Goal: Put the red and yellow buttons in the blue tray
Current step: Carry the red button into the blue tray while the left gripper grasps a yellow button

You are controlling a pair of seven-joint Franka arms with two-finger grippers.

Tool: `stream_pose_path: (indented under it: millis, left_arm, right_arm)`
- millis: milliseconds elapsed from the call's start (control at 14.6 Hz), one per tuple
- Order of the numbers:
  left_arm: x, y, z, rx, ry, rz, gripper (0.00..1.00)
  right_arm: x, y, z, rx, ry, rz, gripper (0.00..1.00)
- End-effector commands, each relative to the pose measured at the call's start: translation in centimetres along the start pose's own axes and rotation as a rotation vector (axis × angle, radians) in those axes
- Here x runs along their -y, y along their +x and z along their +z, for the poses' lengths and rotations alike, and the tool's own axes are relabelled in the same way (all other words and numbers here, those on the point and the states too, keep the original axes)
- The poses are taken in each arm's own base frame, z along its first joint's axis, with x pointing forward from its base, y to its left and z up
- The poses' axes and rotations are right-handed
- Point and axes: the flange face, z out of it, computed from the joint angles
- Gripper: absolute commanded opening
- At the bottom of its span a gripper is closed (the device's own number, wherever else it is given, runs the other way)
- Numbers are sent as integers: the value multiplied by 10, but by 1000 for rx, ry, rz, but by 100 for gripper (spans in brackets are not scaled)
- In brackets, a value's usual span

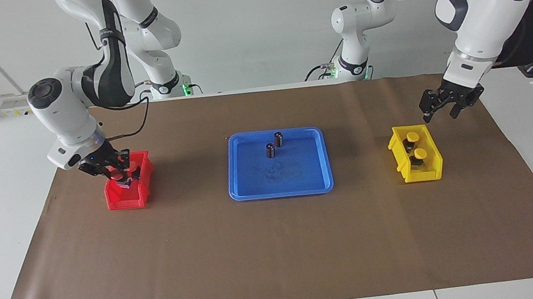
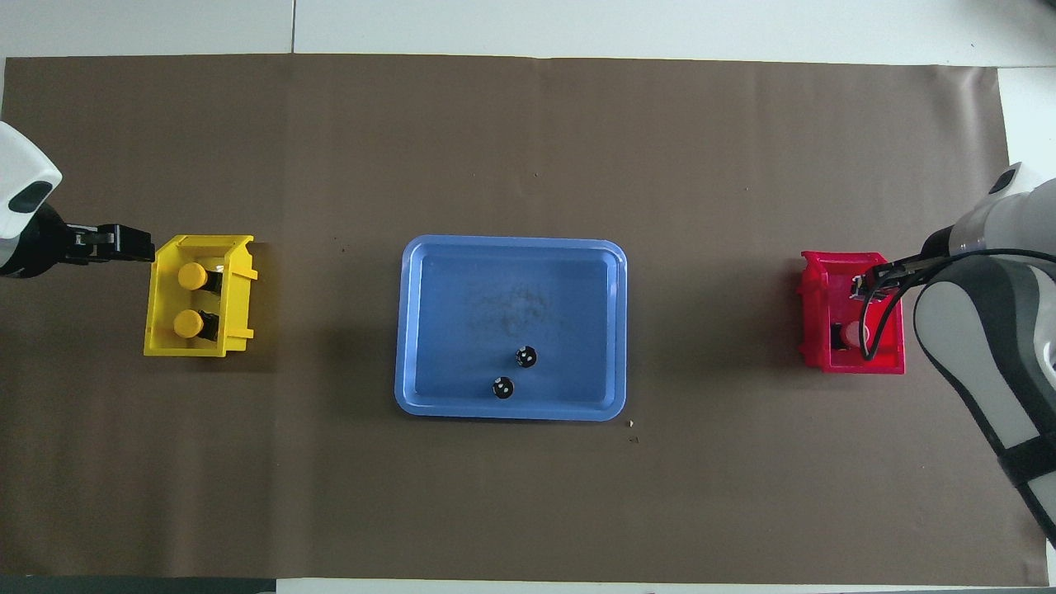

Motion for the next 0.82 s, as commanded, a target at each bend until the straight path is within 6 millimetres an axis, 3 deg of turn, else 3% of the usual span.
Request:
stream_pose_path:
  millis: [0, 205, 273, 341, 478, 615, 751]
  left_arm:
    - [6, 13, 40, 2, -6, -20, 71]
    - [10, 11, 78, -18, -9, -28, 71]
    - [10, 9, 86, -21, -9, -29, 71]
    - [10, 7, 94, -15, -10, -24, 71]
    - [11, 5, 102, -3, -11, -24, 71]
    - [11, 0, 110, 14, -11, -27, 71]
    - [11, -4, 118, 8, -11, -24, 71]
  right_arm:
    - [45, 43, -46, 30, 10, 5, 23]
    - [166, 64, -52, -22, 1, 138, 23]
    - [211, 70, -44, -63, 8, 181, 23]
    - [256, 69, -39, -98, 22, 205, 23]
    - [324, 62, -25, -141, 50, 263, 23]
    - [368, 55, -10, -152, 64, 278, 23]
    - [395, 51, 7, -156, 71, 274, 24]
